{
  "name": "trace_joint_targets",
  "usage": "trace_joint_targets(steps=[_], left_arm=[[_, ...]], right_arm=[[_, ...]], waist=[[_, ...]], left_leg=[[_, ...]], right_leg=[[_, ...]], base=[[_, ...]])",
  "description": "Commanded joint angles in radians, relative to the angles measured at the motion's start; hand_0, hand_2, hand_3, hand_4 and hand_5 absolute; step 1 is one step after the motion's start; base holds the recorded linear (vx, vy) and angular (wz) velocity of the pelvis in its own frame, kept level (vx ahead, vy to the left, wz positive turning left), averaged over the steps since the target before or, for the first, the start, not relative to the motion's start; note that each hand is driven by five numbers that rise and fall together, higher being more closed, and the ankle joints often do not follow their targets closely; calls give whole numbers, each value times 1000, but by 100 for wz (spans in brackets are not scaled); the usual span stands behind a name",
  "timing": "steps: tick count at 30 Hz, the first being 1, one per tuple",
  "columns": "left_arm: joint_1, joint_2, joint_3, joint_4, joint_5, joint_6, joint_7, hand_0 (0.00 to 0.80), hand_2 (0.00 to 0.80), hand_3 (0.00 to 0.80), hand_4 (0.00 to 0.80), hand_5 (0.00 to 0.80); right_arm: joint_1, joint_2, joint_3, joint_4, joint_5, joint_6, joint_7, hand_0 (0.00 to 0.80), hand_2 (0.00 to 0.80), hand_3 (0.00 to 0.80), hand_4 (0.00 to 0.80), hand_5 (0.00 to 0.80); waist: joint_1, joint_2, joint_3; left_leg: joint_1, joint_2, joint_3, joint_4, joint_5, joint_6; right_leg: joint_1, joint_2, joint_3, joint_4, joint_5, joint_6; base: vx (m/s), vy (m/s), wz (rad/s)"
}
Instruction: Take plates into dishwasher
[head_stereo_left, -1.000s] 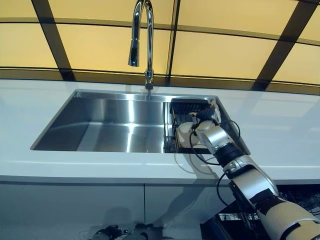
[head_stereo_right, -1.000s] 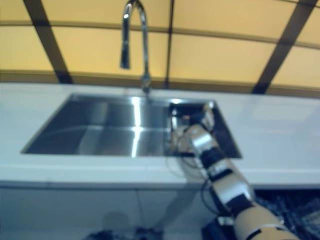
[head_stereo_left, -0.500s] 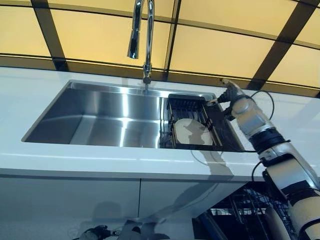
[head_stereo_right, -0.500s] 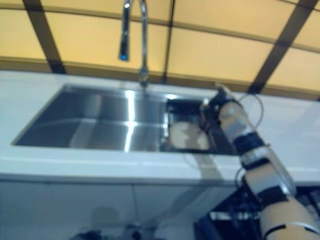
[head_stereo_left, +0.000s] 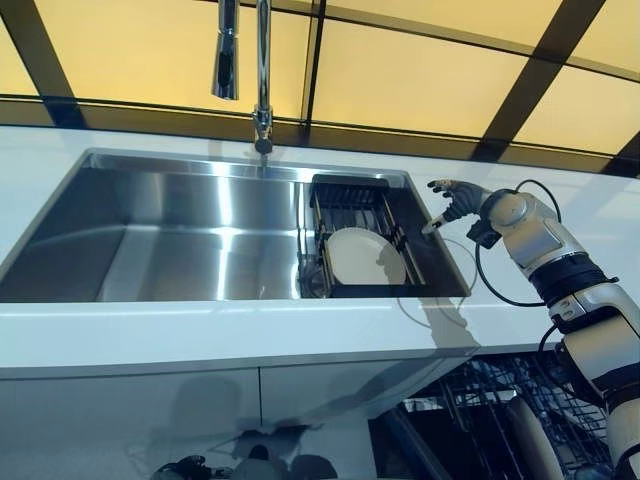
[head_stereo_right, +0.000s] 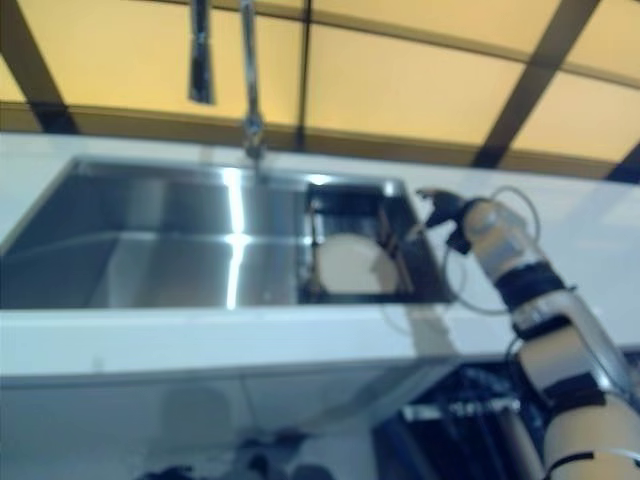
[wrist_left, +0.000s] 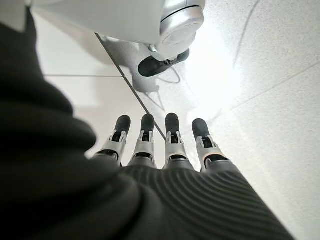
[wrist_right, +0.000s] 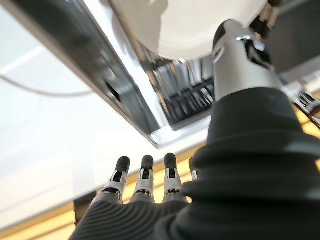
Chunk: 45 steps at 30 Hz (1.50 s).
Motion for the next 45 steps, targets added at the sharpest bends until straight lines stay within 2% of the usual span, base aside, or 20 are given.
trace_joint_targets(steps=[1,7,11,18,29,45], left_arm=[[-45,-8,-45,-25,28,-26,-5,0,0,0,0,0],[-104,-1,-67,-71,2,-24,0,0,0,0,0,0],[-112,0,-74,-88,-9,-21,4,0,0,0,0,0],[-127,-2,-82,-114,-33,-14,-3,0,0,0,0,0],[-125,0,-78,-134,-48,-10,-5,0,0,0,0,0],[-137,-3,-76,-154,-66,10,-9,0,0,0,0,0]], right_arm=[[-185,-73,81,4,33,-34,10,0,0,0,0,0],[-226,-72,112,25,13,-81,38,0,0,0,0,0],[-255,-76,139,34,-8,-103,61,0,0,0,0,0],[-320,-67,171,38,-63,-102,49,0,0,0,0,0],[-360,-65,198,-8,-91,-101,79,0,0,0,0,0],[-392,-2,221,-15,-119,-103,109,0,0,0,0,0]], waist=[[25,28,33],[30,32,112],[34,38,138],[45,57,184],[57,60,214],[81,62,243]], left_leg=[[20,-2,-8,-38,-52,29],[-42,6,-19,-38,-23,26],[-63,8,-23,-38,-13,23],[-97,6,-28,-38,2,19],[-116,0,-34,-34,3,18],[-135,-7,-52,-30,6,21]], right_leg=[[-73,-57,34,82,111,93],[-129,-45,47,88,104,83],[-148,-43,54,93,101,79],[-176,-47,59,108,93,73],[-193,-60,62,125,96,74],[-198,-65,60,131,100,75]], base=[[-121,-82,-12],[-100,-38,-9],[-33,15,-7],[-5,46,-7],[10,32,0],[0,0,0]])
